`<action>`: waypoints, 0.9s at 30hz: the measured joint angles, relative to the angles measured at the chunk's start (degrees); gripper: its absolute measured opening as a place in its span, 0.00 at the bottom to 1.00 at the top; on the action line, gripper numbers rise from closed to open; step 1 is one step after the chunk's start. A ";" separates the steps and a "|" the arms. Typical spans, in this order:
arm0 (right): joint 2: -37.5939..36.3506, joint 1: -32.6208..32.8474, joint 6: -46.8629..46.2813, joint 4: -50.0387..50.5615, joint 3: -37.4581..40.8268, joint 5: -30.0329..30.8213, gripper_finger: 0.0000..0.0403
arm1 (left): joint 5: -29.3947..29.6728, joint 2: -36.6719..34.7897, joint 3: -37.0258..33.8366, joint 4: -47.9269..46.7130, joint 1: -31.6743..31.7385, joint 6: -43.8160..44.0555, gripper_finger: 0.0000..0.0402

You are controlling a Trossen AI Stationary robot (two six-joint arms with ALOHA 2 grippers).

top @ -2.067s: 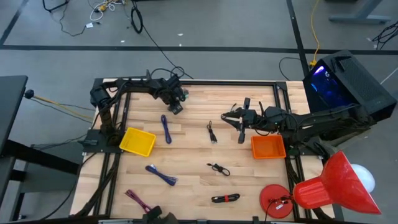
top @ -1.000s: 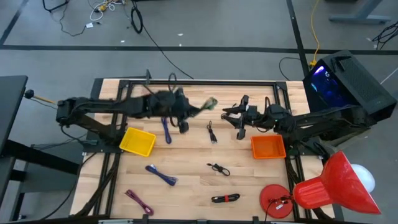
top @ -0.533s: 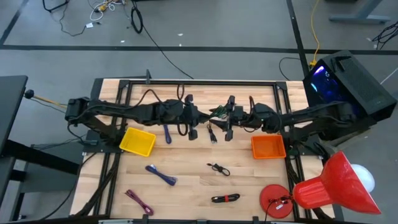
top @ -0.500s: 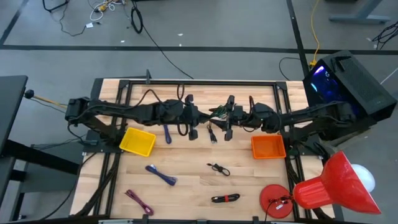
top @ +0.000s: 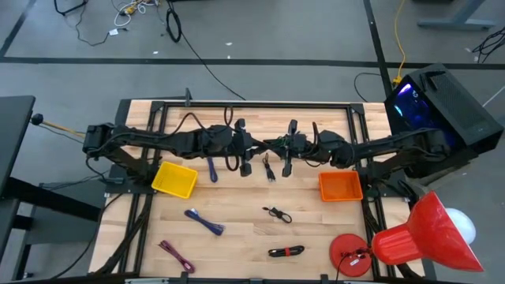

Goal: Pick & Place USB Port
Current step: Put the black charger cable into the orange basket

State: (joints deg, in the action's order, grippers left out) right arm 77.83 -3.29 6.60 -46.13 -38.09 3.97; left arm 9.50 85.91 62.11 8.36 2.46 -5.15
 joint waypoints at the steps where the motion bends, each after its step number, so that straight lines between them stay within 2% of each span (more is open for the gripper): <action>1: -0.22 -0.15 0.03 0.49 -0.01 0.02 0.05 | 0.07 0.00 0.00 -0.15 0.00 0.00 0.17; 6: -2.19 -0.63 0.34 3.71 -0.07 1.50 0.05 | 0.58 0.00 0.00 -0.59 0.04 -1.10 0.17; 9: -4.97 -1.27 0.52 7.12 -0.09 2.40 0.05 | 3.67 -0.02 0.00 -1.20 0.00 -2.28 0.17; 12: -9.43 -2.05 0.98 15.19 -0.13 5.60 0.05 | 8.56 -0.80 -0.02 -3.79 -0.02 -4.38 0.19; 18: -22.02 -2.28 -3.17 41.45 -0.15 11.73 0.05 | 15.70 -4.88 0.01 -13.76 0.00 -4.17 0.24; 23: -33.52 -1.71 -13.33 65.05 -0.15 13.88 0.05 | 16.57 -7.72 0.03 -24.72 0.00 0.27 0.25; 27: -38.49 0.01 -21.75 79.19 -0.15 14.13 0.05 | 16.18 -7.80 0.02 -31.54 -0.02 3.11 0.25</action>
State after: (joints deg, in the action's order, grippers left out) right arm 39.34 -3.28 -15.15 33.06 -38.24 18.10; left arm 25.67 78.11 62.13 -23.18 2.44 -2.03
